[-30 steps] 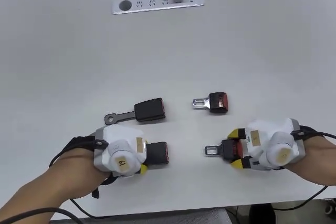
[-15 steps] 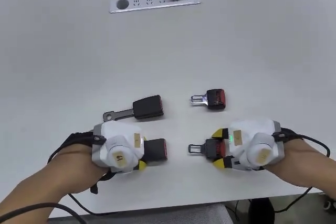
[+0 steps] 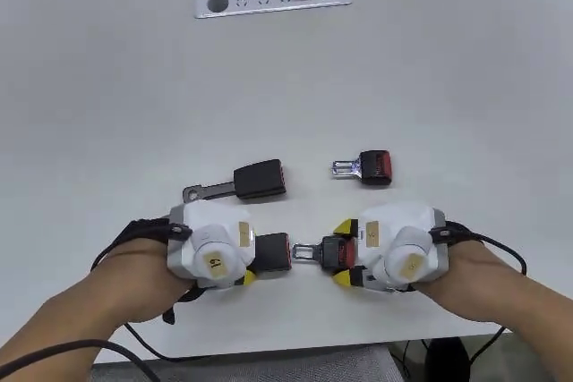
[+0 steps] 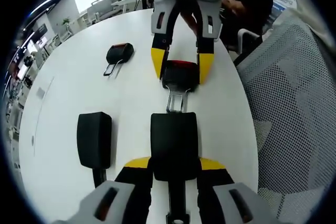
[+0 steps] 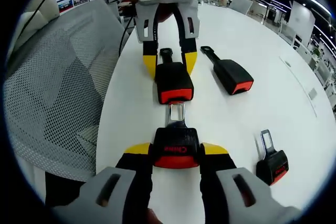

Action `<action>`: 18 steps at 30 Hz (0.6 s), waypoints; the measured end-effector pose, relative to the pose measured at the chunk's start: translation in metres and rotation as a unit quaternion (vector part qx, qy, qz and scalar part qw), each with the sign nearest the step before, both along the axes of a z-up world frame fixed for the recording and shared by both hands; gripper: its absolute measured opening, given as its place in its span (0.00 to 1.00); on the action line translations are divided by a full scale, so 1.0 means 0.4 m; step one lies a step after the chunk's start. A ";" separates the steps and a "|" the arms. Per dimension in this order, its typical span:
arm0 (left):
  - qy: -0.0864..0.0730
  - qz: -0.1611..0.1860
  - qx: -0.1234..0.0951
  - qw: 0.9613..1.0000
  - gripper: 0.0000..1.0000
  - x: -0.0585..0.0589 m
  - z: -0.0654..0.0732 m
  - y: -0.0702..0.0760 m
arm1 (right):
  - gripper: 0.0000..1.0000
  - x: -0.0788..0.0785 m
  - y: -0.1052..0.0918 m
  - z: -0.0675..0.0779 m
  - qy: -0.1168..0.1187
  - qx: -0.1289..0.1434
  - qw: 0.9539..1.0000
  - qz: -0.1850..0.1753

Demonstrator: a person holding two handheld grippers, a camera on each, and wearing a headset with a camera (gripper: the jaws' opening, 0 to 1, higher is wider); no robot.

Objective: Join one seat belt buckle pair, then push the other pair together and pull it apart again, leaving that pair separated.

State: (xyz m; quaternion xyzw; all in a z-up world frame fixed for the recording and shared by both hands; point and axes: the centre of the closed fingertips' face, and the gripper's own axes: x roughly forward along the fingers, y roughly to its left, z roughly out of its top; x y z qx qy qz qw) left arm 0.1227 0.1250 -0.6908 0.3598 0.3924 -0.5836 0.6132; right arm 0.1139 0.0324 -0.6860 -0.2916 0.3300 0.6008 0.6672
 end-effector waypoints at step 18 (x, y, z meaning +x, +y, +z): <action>0.002 -0.009 0.015 1.000 0.34 0.001 -0.010 -0.001 | 0.33 0.003 0.030 0.008 -0.014 0.011 1.000 0.024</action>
